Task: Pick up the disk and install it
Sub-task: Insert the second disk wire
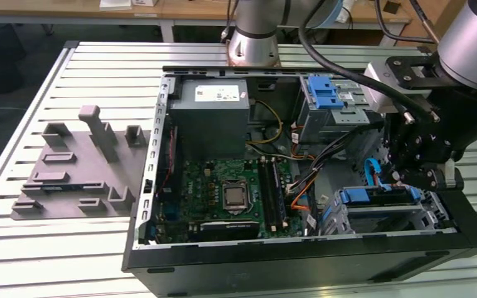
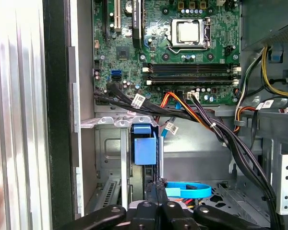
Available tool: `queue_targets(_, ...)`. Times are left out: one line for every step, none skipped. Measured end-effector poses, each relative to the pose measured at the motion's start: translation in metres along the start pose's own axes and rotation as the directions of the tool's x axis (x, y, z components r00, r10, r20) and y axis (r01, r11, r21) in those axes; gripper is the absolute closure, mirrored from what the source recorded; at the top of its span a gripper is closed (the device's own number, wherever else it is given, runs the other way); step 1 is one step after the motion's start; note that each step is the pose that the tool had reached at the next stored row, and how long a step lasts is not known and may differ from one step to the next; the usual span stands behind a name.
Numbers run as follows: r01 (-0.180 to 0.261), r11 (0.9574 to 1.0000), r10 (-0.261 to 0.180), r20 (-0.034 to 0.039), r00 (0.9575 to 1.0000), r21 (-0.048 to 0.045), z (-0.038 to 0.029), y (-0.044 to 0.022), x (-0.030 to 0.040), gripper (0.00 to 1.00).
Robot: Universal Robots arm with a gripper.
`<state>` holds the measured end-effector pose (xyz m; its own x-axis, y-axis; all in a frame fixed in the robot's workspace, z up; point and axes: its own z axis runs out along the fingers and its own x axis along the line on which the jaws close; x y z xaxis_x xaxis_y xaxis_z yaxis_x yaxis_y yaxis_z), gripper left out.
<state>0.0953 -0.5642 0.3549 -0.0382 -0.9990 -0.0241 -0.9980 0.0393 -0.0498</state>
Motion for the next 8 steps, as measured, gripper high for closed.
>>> queue_targets(0.0, 1.0, 0.0, 0.0001, 1.0, -0.0001, 0.0, 0.0, 0.0, 0.89)
queue_targets(0.0, 1.0, 0.0, 0.0001, 1.0, 0.0, 0.0, 0.0, 0.0, 0.89)
queue_targets(0.0, 1.0, 0.0, 0.0001, 1.0, -0.0001, 0.0, 0.0, 0.0, 0.89)
queue_targets(0.0, 1.0, 0.0, 0.0, 1.0, -0.0001, 0.0, 0.0, 0.0, 0.89)
queue_targets(0.0, 1.0, 0.0, 0.0, 1.0, -0.0001, 0.0, 0.0, 0.0, 0.89)
queue_targets(0.0, 1.0, 0.0, 0.0, 1.0, -0.0001, 0.0, 0.0, 0.0, 0.89)
queue_targets(0.0, 1.0, 0.0, 0.0, 1.0, -0.0001, 0.0, 0.0, 0.0, 0.89)
queue_targets(0.0, 1.0, 0.0, 0.0001, 1.0, -0.0001, 0.0, 0.0, 0.0, 0.89)
